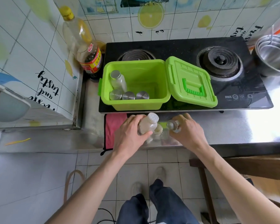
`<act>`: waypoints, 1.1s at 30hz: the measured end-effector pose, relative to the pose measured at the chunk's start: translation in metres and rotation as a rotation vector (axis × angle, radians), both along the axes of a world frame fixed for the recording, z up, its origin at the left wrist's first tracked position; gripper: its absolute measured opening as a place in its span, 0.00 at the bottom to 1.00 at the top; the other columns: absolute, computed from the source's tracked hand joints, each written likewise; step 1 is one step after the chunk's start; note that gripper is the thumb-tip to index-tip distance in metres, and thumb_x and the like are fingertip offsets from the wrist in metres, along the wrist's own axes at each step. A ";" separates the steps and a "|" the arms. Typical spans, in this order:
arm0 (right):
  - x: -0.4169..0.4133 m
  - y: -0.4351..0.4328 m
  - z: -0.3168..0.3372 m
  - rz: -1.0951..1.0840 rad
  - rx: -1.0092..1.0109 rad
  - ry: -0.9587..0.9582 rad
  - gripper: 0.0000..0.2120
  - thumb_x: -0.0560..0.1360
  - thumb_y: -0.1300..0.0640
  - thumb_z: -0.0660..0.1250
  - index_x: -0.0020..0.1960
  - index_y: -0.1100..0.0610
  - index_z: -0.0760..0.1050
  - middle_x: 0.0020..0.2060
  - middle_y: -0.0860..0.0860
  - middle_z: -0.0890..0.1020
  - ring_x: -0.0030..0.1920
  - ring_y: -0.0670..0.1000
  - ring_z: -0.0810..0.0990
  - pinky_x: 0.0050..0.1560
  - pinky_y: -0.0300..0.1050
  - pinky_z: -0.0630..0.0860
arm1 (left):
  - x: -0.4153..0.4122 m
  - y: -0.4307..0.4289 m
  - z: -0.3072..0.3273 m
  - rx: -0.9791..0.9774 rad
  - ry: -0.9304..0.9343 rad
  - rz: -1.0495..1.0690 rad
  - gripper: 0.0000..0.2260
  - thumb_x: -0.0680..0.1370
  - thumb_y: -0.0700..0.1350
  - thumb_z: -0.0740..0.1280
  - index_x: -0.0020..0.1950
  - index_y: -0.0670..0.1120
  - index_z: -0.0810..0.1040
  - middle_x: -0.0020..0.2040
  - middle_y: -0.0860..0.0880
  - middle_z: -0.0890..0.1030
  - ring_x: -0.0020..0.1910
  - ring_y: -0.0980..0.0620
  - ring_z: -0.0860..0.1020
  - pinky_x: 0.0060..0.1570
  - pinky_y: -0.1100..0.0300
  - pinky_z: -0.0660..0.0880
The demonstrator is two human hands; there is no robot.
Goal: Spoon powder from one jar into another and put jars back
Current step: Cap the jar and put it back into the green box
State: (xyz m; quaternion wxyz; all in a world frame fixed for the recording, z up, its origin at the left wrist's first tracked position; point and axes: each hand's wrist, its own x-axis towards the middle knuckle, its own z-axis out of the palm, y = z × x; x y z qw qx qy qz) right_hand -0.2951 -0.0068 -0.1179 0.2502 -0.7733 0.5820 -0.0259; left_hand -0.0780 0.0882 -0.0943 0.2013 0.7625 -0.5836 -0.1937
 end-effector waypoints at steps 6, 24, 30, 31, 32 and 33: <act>0.010 0.017 0.054 0.070 -0.119 -0.185 0.18 0.70 0.48 0.75 0.59 0.46 0.80 0.51 0.44 0.79 0.46 0.51 0.82 0.44 0.50 0.81 | -0.007 0.003 0.006 -0.073 -0.024 -0.105 0.27 0.73 0.59 0.76 0.70 0.58 0.76 0.57 0.59 0.77 0.58 0.58 0.74 0.41 0.64 0.69; 0.006 0.039 0.128 0.090 0.149 -0.551 0.15 0.74 0.61 0.78 0.60 0.52 0.85 0.49 0.47 0.88 0.50 0.51 0.87 0.53 0.61 0.83 | -0.009 0.020 0.036 -0.034 0.671 -0.242 0.27 0.73 0.55 0.79 0.70 0.54 0.79 0.58 0.58 0.82 0.54 0.58 0.79 0.50 0.67 0.73; 0.011 0.035 0.153 0.060 0.066 -0.532 0.16 0.70 0.54 0.81 0.55 0.55 0.86 0.44 0.44 0.88 0.45 0.40 0.85 0.54 0.43 0.82 | -0.007 0.017 0.061 -0.031 0.748 -0.233 0.24 0.73 0.51 0.80 0.67 0.52 0.81 0.54 0.56 0.85 0.51 0.58 0.81 0.47 0.68 0.74; 0.014 0.036 0.154 0.040 0.021 -0.518 0.16 0.69 0.52 0.82 0.54 0.54 0.85 0.43 0.44 0.87 0.43 0.40 0.85 0.51 0.42 0.82 | -0.008 0.017 0.063 -0.051 0.742 -0.215 0.23 0.73 0.51 0.80 0.66 0.52 0.81 0.53 0.55 0.85 0.51 0.58 0.81 0.47 0.69 0.74; 0.017 0.036 0.155 0.026 -0.030 -0.496 0.16 0.68 0.50 0.82 0.52 0.54 0.85 0.42 0.44 0.87 0.43 0.42 0.85 0.49 0.42 0.82 | -0.011 0.017 0.066 -0.074 0.724 -0.197 0.23 0.72 0.52 0.81 0.66 0.52 0.81 0.54 0.55 0.85 0.51 0.58 0.81 0.47 0.68 0.75; 0.021 0.037 0.156 0.018 -0.082 -0.469 0.16 0.68 0.48 0.82 0.52 0.53 0.85 0.42 0.44 0.86 0.43 0.43 0.85 0.48 0.44 0.82 | -0.012 0.017 0.068 -0.100 0.693 -0.183 0.23 0.72 0.53 0.81 0.65 0.52 0.80 0.54 0.55 0.84 0.51 0.59 0.81 0.47 0.66 0.76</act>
